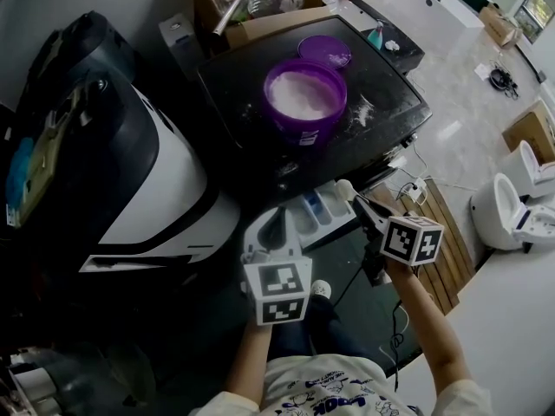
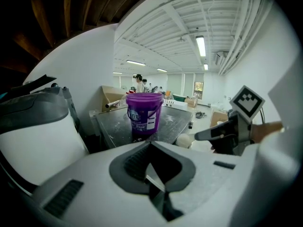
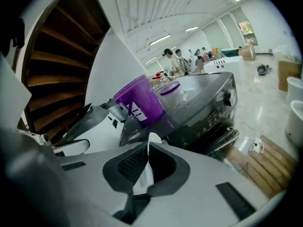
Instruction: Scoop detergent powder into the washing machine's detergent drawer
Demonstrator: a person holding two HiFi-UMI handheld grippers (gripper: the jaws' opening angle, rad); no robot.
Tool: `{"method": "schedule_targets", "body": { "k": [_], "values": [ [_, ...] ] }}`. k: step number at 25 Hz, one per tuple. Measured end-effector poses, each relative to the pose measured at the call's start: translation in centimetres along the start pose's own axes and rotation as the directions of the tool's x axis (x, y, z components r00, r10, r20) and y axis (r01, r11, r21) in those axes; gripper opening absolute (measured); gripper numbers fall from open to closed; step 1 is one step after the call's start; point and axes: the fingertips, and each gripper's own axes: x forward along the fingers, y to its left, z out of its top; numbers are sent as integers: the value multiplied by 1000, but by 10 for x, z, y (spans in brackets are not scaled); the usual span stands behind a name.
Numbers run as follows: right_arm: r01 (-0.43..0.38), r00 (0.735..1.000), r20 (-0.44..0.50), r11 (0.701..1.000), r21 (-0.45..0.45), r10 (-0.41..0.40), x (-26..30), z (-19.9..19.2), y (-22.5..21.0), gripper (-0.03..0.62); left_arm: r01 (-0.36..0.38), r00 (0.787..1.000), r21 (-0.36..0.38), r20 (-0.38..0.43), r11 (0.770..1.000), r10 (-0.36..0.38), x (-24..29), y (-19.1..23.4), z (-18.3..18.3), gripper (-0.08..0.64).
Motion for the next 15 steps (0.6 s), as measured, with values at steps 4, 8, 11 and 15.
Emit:
{"method": "schedule_targets", "body": {
  "k": [4, 8, 11, 15],
  "values": [
    [23, 999, -45, 992, -126, -28, 7, -4, -2, 20, -3, 1000, -5, -7, 1000, 3, 1, 2, -4, 3],
    [35, 995, -84, 972, -233, -56, 14, -12, -2, 20, -2, 1000, -9, -11, 1000, 1, 2, 2, -7, 3],
    [42, 990, -110, 938, -343, -84, 20, -17, 0, 20, -3, 1000, -15, -15, 1000, 3, 2, 2, -10, 3],
    [45, 983, -133, 870, -491, -125, 26, -21, 0, 20, -8, 1000, -18, -14, 1000, 8, 2, 4, -10, 3]
  ]
}}
